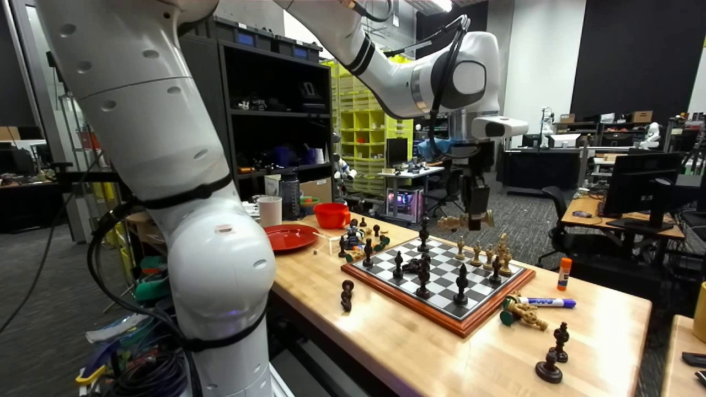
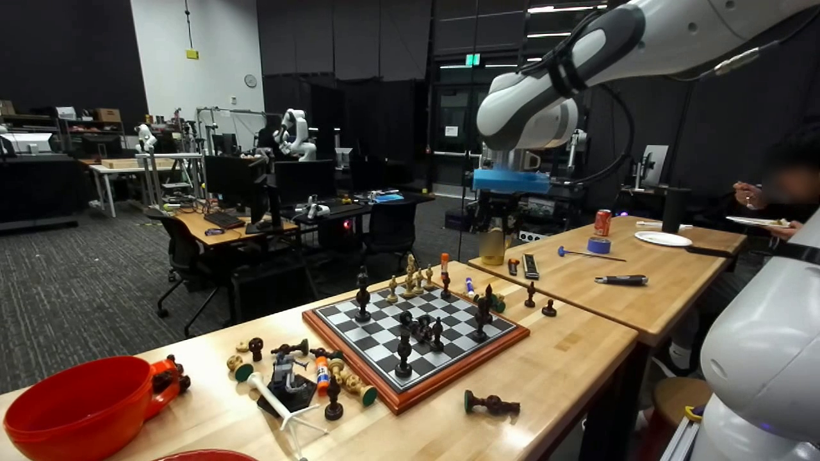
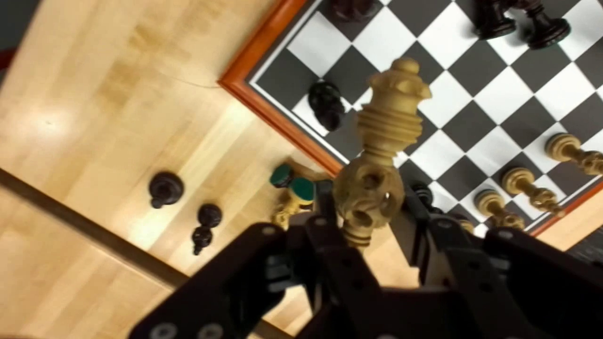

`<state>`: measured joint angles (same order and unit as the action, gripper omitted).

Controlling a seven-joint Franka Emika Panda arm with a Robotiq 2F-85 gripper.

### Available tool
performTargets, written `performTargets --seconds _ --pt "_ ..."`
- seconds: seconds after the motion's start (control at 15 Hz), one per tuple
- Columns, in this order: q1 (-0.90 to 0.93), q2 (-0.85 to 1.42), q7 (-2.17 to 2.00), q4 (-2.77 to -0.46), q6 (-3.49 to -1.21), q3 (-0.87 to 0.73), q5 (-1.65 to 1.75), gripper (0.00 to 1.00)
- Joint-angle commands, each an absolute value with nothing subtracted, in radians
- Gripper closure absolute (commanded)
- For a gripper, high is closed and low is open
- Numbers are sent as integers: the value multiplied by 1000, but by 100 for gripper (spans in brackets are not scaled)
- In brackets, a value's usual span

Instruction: Pick up the white king chess piece and put it on the table, pick up the white king chess piece and put it on the chess board a box in front and two to the right of the black king chess piece

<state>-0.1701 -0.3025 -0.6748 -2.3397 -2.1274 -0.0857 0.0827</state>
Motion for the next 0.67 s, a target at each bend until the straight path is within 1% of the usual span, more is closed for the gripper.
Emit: performTargets --seconds 0.0,0.2,0.6 --pt "-233 -401 -650 -2370 -1979 -120 75 91" --pt "-269 -416 -662 -2434 -2000 -140 54 91" --pt "-321 -383 -683 -2651 -2256 -158 27 91"
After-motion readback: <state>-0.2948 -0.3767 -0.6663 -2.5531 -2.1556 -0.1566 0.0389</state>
